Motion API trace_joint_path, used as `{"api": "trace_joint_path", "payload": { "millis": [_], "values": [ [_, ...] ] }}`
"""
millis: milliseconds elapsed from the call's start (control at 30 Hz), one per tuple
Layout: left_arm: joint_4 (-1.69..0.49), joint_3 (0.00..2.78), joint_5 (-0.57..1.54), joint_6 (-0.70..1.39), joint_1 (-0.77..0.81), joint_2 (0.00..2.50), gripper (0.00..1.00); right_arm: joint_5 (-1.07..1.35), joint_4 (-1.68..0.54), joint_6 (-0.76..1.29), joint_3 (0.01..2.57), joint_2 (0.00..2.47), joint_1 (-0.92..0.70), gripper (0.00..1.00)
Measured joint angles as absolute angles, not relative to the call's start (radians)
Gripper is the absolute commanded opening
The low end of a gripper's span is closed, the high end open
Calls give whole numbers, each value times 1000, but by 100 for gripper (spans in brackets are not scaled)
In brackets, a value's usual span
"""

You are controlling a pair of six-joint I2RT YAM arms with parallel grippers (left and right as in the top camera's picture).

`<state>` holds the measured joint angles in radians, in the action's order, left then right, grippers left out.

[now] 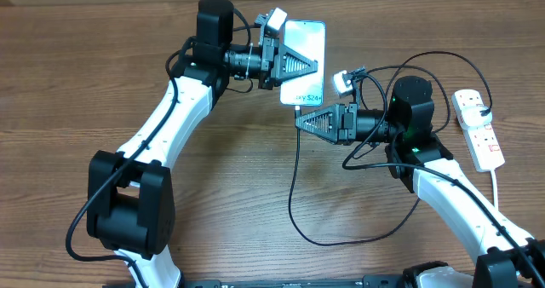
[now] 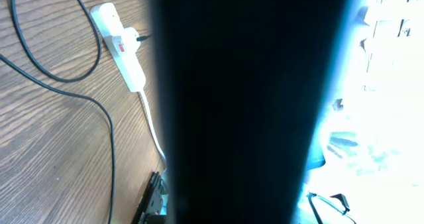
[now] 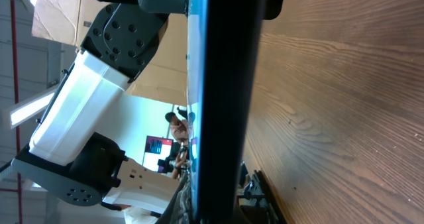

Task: Plug charger to phone and switch on socket

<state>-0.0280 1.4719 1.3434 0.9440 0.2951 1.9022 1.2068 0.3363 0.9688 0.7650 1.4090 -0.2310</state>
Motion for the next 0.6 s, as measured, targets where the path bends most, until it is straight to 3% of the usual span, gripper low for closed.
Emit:
{"api": "trace_joint_path", "payload": {
  "millis": [600],
  "values": [
    [-28,1472,1348,940,289,1902,4,1217,348,968,765,1409,-231,4]
  ]
}}
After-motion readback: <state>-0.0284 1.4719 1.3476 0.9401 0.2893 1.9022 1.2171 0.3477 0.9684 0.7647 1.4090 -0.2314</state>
